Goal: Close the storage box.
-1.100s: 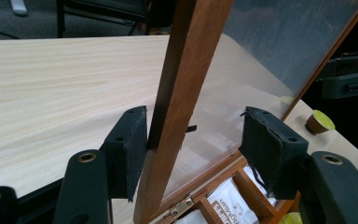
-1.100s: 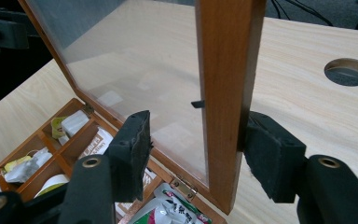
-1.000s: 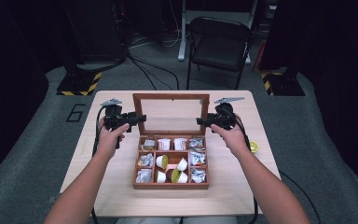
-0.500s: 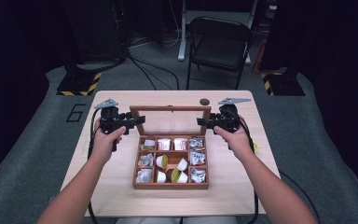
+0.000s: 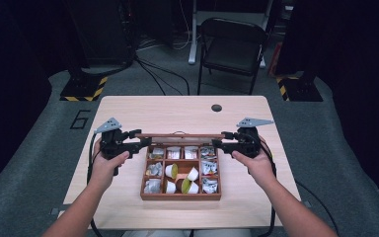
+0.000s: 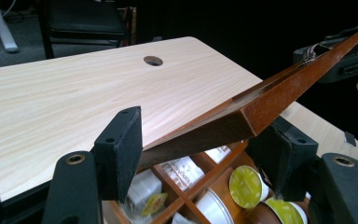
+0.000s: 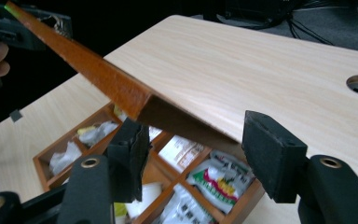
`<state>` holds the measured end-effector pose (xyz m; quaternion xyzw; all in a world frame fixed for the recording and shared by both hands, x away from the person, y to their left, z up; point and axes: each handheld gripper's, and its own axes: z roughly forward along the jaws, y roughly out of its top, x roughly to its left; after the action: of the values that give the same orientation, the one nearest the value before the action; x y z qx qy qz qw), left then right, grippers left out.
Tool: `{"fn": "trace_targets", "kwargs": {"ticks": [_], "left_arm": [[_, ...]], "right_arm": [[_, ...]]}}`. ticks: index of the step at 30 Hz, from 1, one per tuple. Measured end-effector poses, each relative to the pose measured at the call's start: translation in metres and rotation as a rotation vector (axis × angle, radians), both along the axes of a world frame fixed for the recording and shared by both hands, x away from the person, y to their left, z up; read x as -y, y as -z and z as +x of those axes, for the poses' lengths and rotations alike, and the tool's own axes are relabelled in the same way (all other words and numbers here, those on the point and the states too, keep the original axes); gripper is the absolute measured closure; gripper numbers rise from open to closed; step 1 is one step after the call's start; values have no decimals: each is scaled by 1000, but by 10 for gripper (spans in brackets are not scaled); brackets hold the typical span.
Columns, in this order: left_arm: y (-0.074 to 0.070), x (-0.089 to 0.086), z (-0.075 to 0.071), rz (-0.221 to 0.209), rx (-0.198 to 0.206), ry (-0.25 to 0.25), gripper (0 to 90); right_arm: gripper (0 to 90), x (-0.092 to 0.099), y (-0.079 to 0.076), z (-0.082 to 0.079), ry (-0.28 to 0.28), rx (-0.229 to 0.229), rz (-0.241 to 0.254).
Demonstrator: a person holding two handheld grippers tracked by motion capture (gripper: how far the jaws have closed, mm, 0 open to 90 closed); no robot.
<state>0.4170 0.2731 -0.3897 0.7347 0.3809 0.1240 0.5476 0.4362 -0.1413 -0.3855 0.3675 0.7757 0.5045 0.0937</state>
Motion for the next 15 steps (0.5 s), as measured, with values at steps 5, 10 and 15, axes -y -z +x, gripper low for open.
{"fn": "trace_targets", "kwargs": {"ticks": [5,10,15], "left_arm": [[8,-4,-16,26,14,7,348],[16,-4,-27,51,6,17,346],[20,-2,-36,75,15,9,346]], "right_arm": [[405,2,9,-17,-8,10,3],[403,1,14,-27,-14,17,-2],[400,1,17,-37,-21,29,-20]]}}
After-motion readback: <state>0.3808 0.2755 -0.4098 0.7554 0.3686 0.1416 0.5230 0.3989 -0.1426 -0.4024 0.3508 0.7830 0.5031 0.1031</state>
